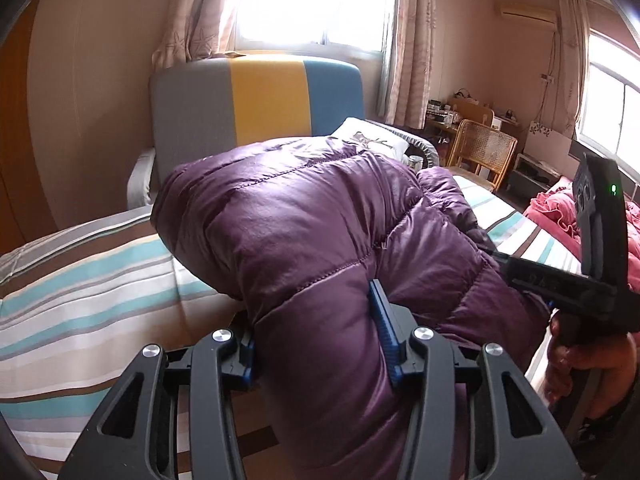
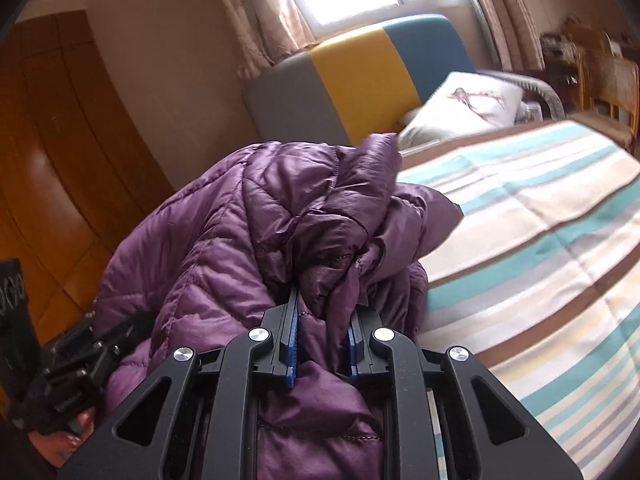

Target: Fold large clothes

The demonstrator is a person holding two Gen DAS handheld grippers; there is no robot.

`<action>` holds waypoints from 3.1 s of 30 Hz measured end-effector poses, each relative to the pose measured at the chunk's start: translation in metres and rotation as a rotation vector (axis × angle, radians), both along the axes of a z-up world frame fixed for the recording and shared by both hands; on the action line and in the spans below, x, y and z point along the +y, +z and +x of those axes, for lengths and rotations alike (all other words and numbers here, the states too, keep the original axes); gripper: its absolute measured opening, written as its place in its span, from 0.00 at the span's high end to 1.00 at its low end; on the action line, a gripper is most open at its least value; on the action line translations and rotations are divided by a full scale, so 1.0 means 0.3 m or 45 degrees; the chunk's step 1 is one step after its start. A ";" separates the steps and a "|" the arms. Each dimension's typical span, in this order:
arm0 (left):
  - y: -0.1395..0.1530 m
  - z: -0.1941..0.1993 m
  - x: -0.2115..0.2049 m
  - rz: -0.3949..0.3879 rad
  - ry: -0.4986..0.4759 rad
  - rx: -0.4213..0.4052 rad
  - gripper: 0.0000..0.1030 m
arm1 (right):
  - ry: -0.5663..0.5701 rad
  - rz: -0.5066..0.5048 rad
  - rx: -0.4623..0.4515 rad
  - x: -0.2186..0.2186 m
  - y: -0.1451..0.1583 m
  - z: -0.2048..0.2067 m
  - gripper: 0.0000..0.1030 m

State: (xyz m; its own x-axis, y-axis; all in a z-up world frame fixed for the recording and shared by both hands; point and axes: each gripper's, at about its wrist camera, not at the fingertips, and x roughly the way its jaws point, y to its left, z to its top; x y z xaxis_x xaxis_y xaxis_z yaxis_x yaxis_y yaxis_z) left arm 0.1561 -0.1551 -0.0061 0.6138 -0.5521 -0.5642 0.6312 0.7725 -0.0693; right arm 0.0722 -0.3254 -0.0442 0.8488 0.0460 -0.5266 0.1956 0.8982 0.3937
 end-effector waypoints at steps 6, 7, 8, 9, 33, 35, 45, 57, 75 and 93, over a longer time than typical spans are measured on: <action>-0.075 0.057 0.070 -0.030 0.035 0.164 0.49 | -0.104 0.110 0.126 -0.075 -0.068 0.000 0.38; -0.085 0.067 0.080 -0.044 0.038 0.188 0.47 | -0.103 0.106 0.144 -0.078 -0.074 0.008 0.33; -0.090 0.075 0.090 -0.052 0.035 0.205 0.46 | -0.089 0.111 0.167 -0.084 -0.082 0.019 0.30; -0.094 0.079 0.088 -0.049 0.032 0.206 0.45 | -0.074 0.125 0.192 -0.100 -0.091 0.040 0.27; 0.055 0.009 0.206 -0.074 0.105 -0.081 0.54 | 0.274 0.243 -0.149 0.047 0.006 0.028 0.69; 0.078 0.010 0.259 -0.087 0.133 -0.104 0.54 | 0.299 0.232 -0.175 0.088 0.029 0.045 0.69; 0.097 0.142 0.584 -0.088 0.371 -0.095 0.54 | 0.460 0.228 -0.164 0.340 0.041 0.290 0.69; -0.082 0.376 0.838 -0.010 0.578 0.058 0.48 | 0.487 0.218 0.022 0.565 -0.102 0.640 0.67; -0.095 0.242 0.817 0.032 0.696 0.057 0.17 | 0.292 0.107 0.078 0.473 -0.095 0.536 0.36; -0.129 0.166 0.823 0.084 0.790 0.092 0.02 | 0.230 -0.083 0.124 0.529 -0.093 0.439 0.29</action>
State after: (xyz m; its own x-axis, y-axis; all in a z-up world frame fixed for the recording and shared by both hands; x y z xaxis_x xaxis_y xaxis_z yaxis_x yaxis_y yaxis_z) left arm 0.2059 0.0920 -0.0449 0.7681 -0.0683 -0.6367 0.0597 0.9976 -0.0350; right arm 0.2039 -0.1668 -0.0721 0.7748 0.1558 -0.6127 0.0637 0.9450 0.3209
